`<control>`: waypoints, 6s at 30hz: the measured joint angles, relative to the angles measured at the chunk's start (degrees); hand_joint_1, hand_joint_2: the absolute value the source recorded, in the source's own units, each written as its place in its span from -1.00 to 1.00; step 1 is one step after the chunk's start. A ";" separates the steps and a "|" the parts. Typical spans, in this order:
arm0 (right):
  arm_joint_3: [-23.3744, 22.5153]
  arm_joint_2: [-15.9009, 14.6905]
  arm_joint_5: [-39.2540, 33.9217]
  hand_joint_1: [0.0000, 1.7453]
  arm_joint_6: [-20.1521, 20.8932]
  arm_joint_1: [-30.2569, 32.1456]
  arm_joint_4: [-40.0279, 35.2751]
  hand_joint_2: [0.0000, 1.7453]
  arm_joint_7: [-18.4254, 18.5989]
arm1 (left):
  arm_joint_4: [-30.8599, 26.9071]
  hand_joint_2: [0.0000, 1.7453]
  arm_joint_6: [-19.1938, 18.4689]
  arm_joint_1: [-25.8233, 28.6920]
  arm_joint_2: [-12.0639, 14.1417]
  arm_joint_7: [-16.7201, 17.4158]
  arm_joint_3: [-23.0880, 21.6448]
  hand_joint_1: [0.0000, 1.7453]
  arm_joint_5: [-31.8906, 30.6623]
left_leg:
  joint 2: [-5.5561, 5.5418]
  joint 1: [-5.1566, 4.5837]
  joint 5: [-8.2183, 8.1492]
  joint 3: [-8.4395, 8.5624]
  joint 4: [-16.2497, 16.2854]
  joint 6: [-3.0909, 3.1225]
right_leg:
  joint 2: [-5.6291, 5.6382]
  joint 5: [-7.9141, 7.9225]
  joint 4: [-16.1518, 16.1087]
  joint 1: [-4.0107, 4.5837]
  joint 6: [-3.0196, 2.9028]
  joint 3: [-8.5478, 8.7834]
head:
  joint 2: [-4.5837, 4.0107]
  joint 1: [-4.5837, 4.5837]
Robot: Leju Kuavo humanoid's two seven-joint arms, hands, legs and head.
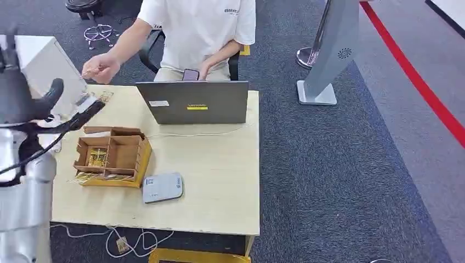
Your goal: Pass the card to the sensor for recognition and then transmit it.
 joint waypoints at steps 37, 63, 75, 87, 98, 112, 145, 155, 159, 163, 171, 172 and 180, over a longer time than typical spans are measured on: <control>1.20 0.11 0.20 -1.00 -0.02 0.27 0.13 -1.00 1.88 | 31.26 1.00 7.24 -10.52 4.20 3.57 -16.04 1.00 16.48 | 0.69 -0.03 0.05 -0.20 0.01 0.01 | 0.68 0.20 0.01 -0.04 0.08 -0.48 | 0.00 -0.09; 1.16 0.11 0.19 -1.00 -0.02 0.35 0.13 -1.00 3.21 | 20.14 1.00 4.44 -2.55 0.46 1.78 -17.40 1.00 23.76 | 0.71 -0.13 0.00 -0.20 0.01 0.07 | 0.69 0.18 0.01 -0.12 0.10 -0.34 | 0.00 -0.13; -1.90 0.59 -2.65 -1.00 -2.12 1.57 0.11 -1.00 3.41 | -24.92 1.00 10.21 41.42 5.71 1.95 -19.15 1.00 20.87 | 0.71 -0.23 -0.56 -0.10 0.00 0.21 | 0.62 -0.56 0.00 -0.20 0.20 -0.31 | 0.00 -0.20; -3.28 1.29 -3.52 -1.00 -3.04 1.53 0.02 -1.00 3.45 | -29.44 1.00 -6.65 47.22 7.35 9.46 -19.15 1.00 14.33 | 0.60 -0.24 -0.49 -0.08 0.00 0.25 | 0.52 -0.45 0.00 -0.19 0.22 -0.21 | 0.00 -0.22; -3.58 1.64 -2.76 -1.00 -2.80 1.44 -0.04 -1.00 3.74 | -23.25 1.00 -11.85 41.27 7.33 12.71 -19.80 1.00 12.43 | 0.59 -0.23 -0.48 -0.06 0.00 0.25 | 0.48 -0.42 0.00 -0.19 0.19 -0.19 | 0.02 -0.18; -3.58 1.73 -1.55 -1.00 -2.23 1.22 -0.07 -1.00 3.76 | -13.79 1.00 -13.40 31.73 4.14 14.63 -24.48 1.00 11.19 | 0.61 -0.23 -0.45 -0.03 0.01 0.25 | 0.52 -0.35 0.00 -0.19 0.16 -0.22 | 0.02 -0.20; -3.63 1.75 -0.16 -1.00 -2.08 1.16 -0.07 -1.00 3.80 | -6.53 1.00 -5.89 26.25 3.70 16.86 -31.60 1.00 10.58 | 0.58 -0.23 -0.39 -0.02 0.02 0.26 | 0.51 -0.30 0.01 -0.19 0.15 -0.18 | 0.00 -0.20; -3.50 1.75 1.29 -1.00 -1.79 1.10 -0.24 -1.00 3.67 | -11.47 1.00 -0.81 19.97 3.39 14.33 -25.33 1.00 9.81 | 0.60 -0.19 -0.30 0.00 0.01 0.25 | 0.53 -0.25 0.03 -0.15 0.18 -0.18 | 0.02 -0.20; -3.21 1.75 2.40 -1.00 -1.64 1.07 -0.28 -1.00 3.52 | -11.19 1.00 0.50 17.24 3.57 14.87 -24.31 1.00 8.44 | 0.57 -0.17 -0.26 -0.05 0.02 0.25 | 0.50 -0.23 0.01 -0.15 0.21 -0.24 | 0.02 -0.15; -2.36 1.62 3.97 -1.00 -0.81 0.72 -0.35 -1.00 3.39 | -3.68 1.00 -0.89 5.14 5.29 16.29 -22.16 1.00 5.21 | 0.49 -0.09 -0.07 -0.04 0.01 0.08 | 0.47 -0.05 0.03 -0.08 0.05 -0.28 | 0.00 -0.15; -1.53 1.31 4.39 -1.00 -0.09 0.22 -0.37 -1.00 4.07 | 25.01 1.00 -3.17 -21.86 1.47 18.61 -23.04 1.00 -3.92 | 0.57 -0.02 0.25 -0.23 0.01 0.03 | 0.61 0.36 0.02 -0.03 0.16 -0.43 | 0.02 -0.22; -1.53 1.29 4.39 -1.00 -0.09 0.21 -0.37 -1.00 4.09 | 26.19 1.00 -3.43 -22.85 0.75 18.79 -23.32 1.00 -3.92 | 0.57 -0.05 0.25 -0.24 0.02 0.03 | 0.61 0.36 0.02 -0.05 0.16 -0.37 | 0.00 -0.20; -1.53 1.25 4.37 -1.00 0.00 0.25 -0.37 -1.00 4.26 | 30.40 1.00 -6.84 -24.61 -1.50 19.24 -25.59 -1.00 -2.45 | 0.70 -0.08 0.25 -0.26 0.00 0.03 | 0.74 0.38 0.02 -0.08 0.18 -0.49 | 0.00 -0.22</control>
